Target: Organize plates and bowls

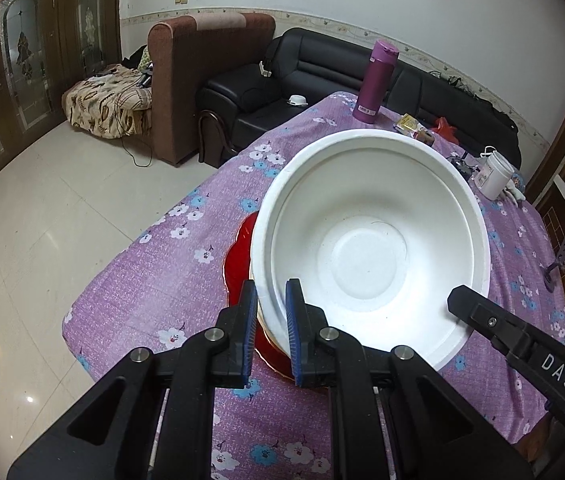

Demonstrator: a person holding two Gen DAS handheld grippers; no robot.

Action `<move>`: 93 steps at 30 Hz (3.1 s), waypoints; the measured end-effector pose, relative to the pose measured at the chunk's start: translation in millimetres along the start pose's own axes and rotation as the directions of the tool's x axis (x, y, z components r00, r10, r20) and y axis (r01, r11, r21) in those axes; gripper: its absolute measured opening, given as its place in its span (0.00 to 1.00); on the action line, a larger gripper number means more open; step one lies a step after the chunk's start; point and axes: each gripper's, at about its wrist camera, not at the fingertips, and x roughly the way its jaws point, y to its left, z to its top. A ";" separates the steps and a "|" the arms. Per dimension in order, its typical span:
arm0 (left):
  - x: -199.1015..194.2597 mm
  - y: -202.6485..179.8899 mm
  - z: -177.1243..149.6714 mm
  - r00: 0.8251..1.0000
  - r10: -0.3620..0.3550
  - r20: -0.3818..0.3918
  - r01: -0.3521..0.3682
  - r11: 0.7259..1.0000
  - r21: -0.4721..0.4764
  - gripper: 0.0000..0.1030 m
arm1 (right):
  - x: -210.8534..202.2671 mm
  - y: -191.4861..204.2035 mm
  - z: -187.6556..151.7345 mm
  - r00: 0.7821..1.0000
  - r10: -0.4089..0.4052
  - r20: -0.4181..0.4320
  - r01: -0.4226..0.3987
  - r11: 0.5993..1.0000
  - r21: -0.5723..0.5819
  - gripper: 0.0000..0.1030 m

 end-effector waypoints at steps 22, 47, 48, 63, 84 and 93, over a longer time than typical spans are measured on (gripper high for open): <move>17.9 -0.6 -2.3 0.998 0.013 -0.055 -0.012 1.000 0.013 0.12 | 22.4 -2.9 -3.0 0.998 -0.026 -0.063 0.026 1.000 0.002 0.06; 33.7 -1.1 4.1 0.994 0.021 -0.107 -0.021 1.000 0.006 0.13 | 35.7 -7.9 5.6 0.993 -0.033 -0.115 0.036 0.999 0.019 0.11; 33.6 -1.1 4.2 0.994 0.020 -0.105 -0.020 1.000 0.005 0.13 | 35.6 -8.2 5.6 0.993 -0.035 -0.113 0.037 0.999 0.019 0.12; 23.0 1.4 8.6 0.999 0.013 -0.032 -0.013 1.000 -0.027 0.56 | 29.5 -2.1 8.9 0.997 -0.029 -0.066 0.029 1.000 -0.001 0.65; -14.8 -6.6 -37.7 0.997 0.018 0.072 -0.025 0.996 0.087 0.94 | -61.9 5.5 -56.4 0.989 -0.013 0.147 0.084 0.867 -0.491 0.99; -12.7 -26.4 -43.2 0.998 0.022 0.063 -0.032 0.988 0.152 1.00 | -64.1 -7.2 -67.1 0.993 -0.028 0.113 0.083 0.854 -0.514 0.99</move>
